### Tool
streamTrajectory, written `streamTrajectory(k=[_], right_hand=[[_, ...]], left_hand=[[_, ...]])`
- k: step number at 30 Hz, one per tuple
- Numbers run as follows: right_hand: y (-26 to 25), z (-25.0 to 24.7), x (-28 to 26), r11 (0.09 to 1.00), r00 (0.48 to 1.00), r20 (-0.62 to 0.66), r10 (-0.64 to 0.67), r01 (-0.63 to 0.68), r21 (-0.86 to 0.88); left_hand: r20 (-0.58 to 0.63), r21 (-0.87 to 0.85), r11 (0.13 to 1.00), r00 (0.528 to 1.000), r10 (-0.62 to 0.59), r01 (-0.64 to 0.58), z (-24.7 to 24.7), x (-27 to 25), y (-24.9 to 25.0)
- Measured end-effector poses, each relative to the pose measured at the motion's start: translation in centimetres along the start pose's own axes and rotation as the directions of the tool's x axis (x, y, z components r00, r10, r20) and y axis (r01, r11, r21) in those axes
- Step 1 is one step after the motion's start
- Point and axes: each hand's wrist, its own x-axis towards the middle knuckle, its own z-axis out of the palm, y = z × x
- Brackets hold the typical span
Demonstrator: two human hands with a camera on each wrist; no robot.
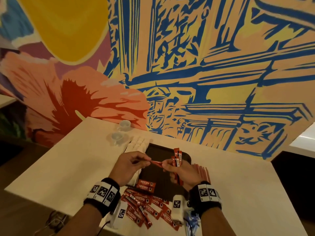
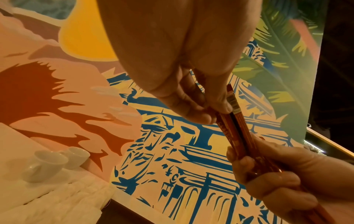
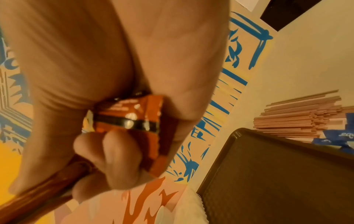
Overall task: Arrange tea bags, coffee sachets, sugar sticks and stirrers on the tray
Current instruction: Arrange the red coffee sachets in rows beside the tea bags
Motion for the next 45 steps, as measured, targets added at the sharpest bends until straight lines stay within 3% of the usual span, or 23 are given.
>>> streamTrajectory(k=[4, 8, 12, 17, 25, 30, 36, 42, 45], right_hand=[[0.2, -0.6, -0.2, 0.994, 1.000, 0.016, -0.019, 0.017, 0.109], [0.4, -1.5, -0.8, 0.997, 1.000, 0.009, -0.019, 0.018, 0.077], [0.7, -2.5, -0.9, 0.998, 0.998, -0.059, -0.030, 0.034, 0.058], [1.8, -3.0, -0.3, 0.996, 0.983, -0.176, -0.055, 0.067, 0.064], [3.4, -1.8, 1.1, 0.988, 0.984, -0.164, -0.067, 0.043, -0.147], [4.2, -1.4, 3.0, 0.976, 0.949, -0.313, -0.030, -0.039, -0.213], [6.2, -2.0, 4.7, 0.964, 0.887, -0.444, 0.129, -0.217, -0.155], [8.6, -2.7, 6.9, 0.923, 0.849, -0.463, 0.256, -0.357, -0.144], [9.5, -2.9, 8.0, 0.917, 0.846, -0.469, 0.255, -0.366, -0.161]], left_hand=[[0.013, 0.035, 0.999, 1.000, -0.008, 0.008, 0.0, -0.3, 0.1], [-0.046, -0.027, 0.998, 0.998, -0.052, 0.050, -0.1, -0.5, 0.4], [-0.115, -0.109, 0.988, 0.986, -0.123, 0.111, -0.2, -0.4, 0.4], [-0.080, -0.165, 0.961, 0.968, -0.238, 0.223, -0.8, -0.1, 0.0], [-0.073, -0.115, 0.950, 0.951, -0.300, 0.290, -1.8, 0.4, -1.9], [-0.087, -0.111, 0.911, 0.909, -0.408, 0.398, -3.3, 1.4, -4.1], [-0.035, 0.192, 0.859, 0.878, -0.478, 0.475, -4.5, 4.7, -7.0], [0.084, 0.472, 0.808, 0.894, -0.441, 0.354, -3.2, 8.5, -9.5], [0.092, 0.587, 0.750, 0.895, -0.436, 0.304, -2.5, 10.4, -10.9]])
